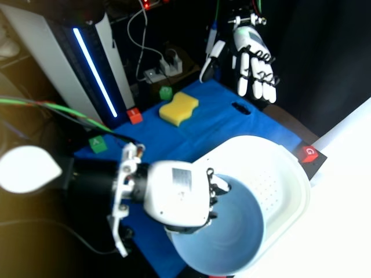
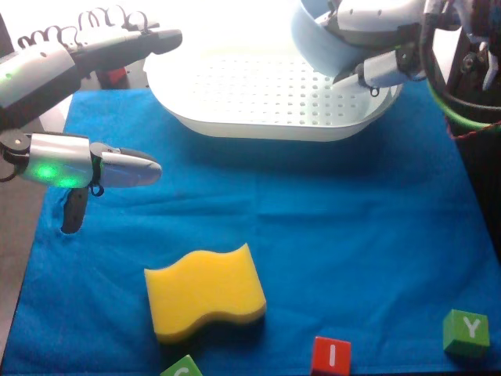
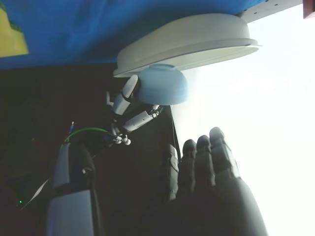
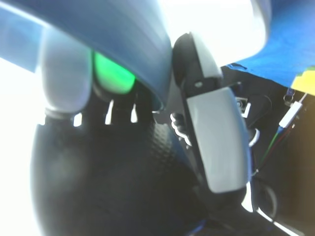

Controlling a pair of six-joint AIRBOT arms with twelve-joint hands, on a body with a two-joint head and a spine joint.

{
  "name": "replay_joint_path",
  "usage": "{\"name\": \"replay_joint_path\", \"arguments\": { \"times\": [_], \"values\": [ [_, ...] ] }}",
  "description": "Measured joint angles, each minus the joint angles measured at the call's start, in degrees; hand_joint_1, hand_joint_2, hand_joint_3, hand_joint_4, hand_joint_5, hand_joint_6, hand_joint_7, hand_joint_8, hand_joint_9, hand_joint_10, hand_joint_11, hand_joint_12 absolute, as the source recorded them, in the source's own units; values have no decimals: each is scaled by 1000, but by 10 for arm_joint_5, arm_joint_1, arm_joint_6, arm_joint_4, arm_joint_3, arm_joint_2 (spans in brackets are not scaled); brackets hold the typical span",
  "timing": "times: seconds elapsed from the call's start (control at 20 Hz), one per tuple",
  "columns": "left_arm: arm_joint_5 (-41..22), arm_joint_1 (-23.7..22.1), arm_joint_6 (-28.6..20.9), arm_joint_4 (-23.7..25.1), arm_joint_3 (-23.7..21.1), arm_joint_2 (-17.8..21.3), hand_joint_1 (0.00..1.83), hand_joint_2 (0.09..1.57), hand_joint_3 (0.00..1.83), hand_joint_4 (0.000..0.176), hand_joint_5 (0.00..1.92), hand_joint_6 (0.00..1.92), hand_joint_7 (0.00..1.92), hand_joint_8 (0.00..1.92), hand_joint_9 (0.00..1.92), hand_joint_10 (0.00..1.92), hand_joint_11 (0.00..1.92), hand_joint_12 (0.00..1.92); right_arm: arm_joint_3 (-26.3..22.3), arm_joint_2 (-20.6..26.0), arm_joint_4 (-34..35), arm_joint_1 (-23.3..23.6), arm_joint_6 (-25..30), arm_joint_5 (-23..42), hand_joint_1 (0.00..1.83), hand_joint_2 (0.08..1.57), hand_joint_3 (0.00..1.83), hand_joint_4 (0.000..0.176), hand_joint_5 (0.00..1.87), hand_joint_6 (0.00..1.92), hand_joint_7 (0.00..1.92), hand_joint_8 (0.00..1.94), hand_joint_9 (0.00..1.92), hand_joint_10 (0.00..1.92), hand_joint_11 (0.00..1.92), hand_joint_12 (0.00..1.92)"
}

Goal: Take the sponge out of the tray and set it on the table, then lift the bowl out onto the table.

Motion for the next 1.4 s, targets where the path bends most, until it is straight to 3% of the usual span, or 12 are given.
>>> {"name": "replay_joint_path", "arguments": {
  "times": [0.1,0.35,0.75,0.8,0.85,0.9,1.05,1.1,1.15,1.3,1.35,1.4],
  "values": [
    [-1,0,0,-1,0,0,771,923,0,69,169,0,52,1,11,0,15,122,-19,19,11,5,1,20,797,1502,5,0,394,1884,1214,1941,1489,1921,1582,1921],
    [-3,1,0,-6,0,0,749,928,3,84,169,0,53,2,10,0,6,142,-109,105,88,5,-71,78,820,1467,0,0,445,1817,1152,1938,1414,1921,1476,1921],
    [-22,17,-2,-22,-11,17,782,897,2,91,207,4,89,1,39,2,0,293,-282,243,81,-19,-130,140,963,1415,10,0,480,1754,1134,1941,1401,1921,1439,1921],
    [-25,22,-2,-24,-11,17,771,907,2,93,192,1,81,1,37,2,0,290,-302,252,50,-32,-130,140,1408,1310,0,6,540,1914,1149,1941,1356,1921,1365,1921],
    [-22,22,-2,-25,-12,17,772,911,2,94,189,0,82,1,36,1,0,276,-319,257,25,-37,-124,142,1497,1291,0,45,522,1920,1128,1941,1301,1921,1296,1921],
    [-22,22,-2,-24,-12,17,778,917,2,96,183,1,81,0,30,2,0,235,-327,259,23,-39,-122,144,1417,1274,0,0,484,1921,1127,1941,1264,1921,1244,1921],
    [-26,22,-2,-25,-13,17,789,912,0,100,175,0,76,0,5,1,0,131,-343,255,39,-64,-108,172,1307,1322,7,0,652,1921,1224,1941,1386,1921,1329,1921],
    [-26,22,-2,-26,-13,17,793,905,0,103,176,1,74,0,4,2,0,125,-342,245,35,-84,-104,177,1043,1370,34,0,543,1787,1221,1941,1376,1921,1306,1921],
    [-26,22,-2,-26,-13,17,788,909,0,104,174,0,72,0,7,4,1,126,-341,237,23,-99,-101,178,988,1382,35,0,519,1751,1194,1941,1336,1921,1251,1921],
    [-27,22,-1,-24,-17,17,776,922,4,94,173,1,71,2,5,2,2,134,-311,202,26,-120,-68,186,979,1387,18,0,520,1720,1180,1941,1293,1921,1213,1921],
    [-28,22,-2,-24,-17,17,780,921,0,91,179,0,79,1,8,0,0,175,-303,198,35,-124,-60,185,916,1414,12,0,491,1738,1017,1853,1159,1921,1110,1921],
    [-27,22,-1,-25,-17,17,786,922,0,90,184,1,83,1,14,1,0,200,-295,196,35,-128,-52,185,808,1446,6,0,450,1773,879,1480,995,1832,952,1921]
  ]
}}
